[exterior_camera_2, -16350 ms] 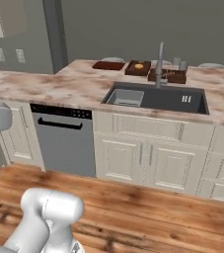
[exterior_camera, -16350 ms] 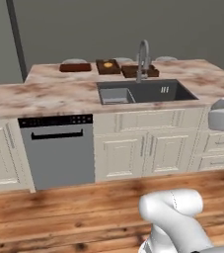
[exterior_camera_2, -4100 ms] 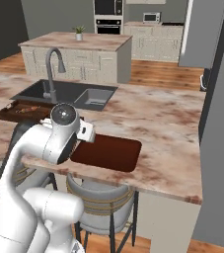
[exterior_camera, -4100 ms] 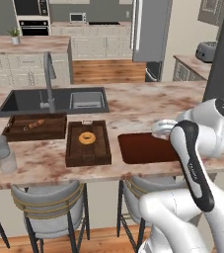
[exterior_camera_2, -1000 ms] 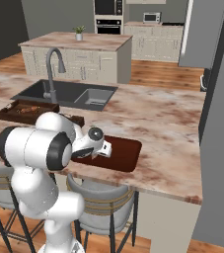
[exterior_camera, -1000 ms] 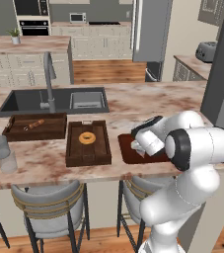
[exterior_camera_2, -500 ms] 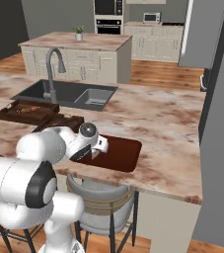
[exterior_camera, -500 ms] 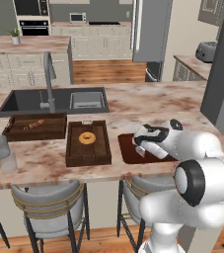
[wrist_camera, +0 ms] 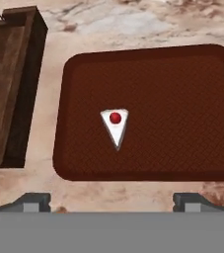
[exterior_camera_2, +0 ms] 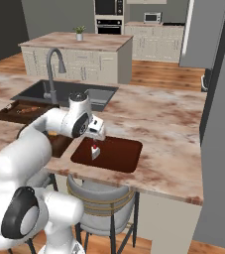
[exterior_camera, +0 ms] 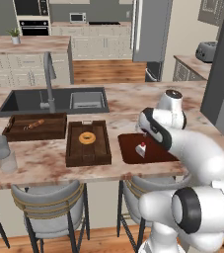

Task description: Take the cake and donut from the fridge and place them on the empty tray on the dining counter.

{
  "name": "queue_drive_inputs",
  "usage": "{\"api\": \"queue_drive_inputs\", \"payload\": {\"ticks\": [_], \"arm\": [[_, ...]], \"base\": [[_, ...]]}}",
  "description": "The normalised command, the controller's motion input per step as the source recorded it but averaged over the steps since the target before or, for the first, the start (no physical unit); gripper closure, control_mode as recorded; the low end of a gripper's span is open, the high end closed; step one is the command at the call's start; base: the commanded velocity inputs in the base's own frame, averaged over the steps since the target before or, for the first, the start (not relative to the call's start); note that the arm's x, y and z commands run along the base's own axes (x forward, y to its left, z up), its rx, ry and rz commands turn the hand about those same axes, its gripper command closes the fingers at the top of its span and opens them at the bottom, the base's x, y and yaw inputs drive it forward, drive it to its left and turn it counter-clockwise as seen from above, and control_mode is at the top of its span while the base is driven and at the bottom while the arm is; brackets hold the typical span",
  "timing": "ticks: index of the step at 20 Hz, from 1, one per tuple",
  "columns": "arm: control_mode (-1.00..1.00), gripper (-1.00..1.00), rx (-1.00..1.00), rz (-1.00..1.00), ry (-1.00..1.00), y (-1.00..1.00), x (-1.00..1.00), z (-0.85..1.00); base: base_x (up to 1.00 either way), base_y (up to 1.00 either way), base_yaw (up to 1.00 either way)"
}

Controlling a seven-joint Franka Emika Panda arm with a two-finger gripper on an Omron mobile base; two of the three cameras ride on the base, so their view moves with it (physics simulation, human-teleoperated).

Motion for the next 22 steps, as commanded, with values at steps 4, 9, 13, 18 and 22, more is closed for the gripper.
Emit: {"api": "queue_drive_inputs", "payload": {"ticks": [4, 9, 13, 18, 22], "arm": [[-1.00, -1.00, 0.00, 0.00, -0.32, -0.03, -1.00, 0.30], [-1.00, -1.00, 0.00, 0.01, -0.36, 0.00, -1.00, 0.65], [-1.00, -1.00, 0.00, 0.00, -0.01, 0.00, -1.00, 1.00], [-1.00, -1.00, -0.01, 0.00, 0.05, 0.00, -1.00, 1.00], [-1.00, -1.00, -0.06, 0.00, 0.00, 0.04, -1.00, 1.00]], "base": [[0.00, 0.00, 0.00], [0.00, 0.00, 0.00], [0.00, 0.00, 0.00], [0.00, 0.00, 0.00], [0.00, 0.00, 0.00]]}}
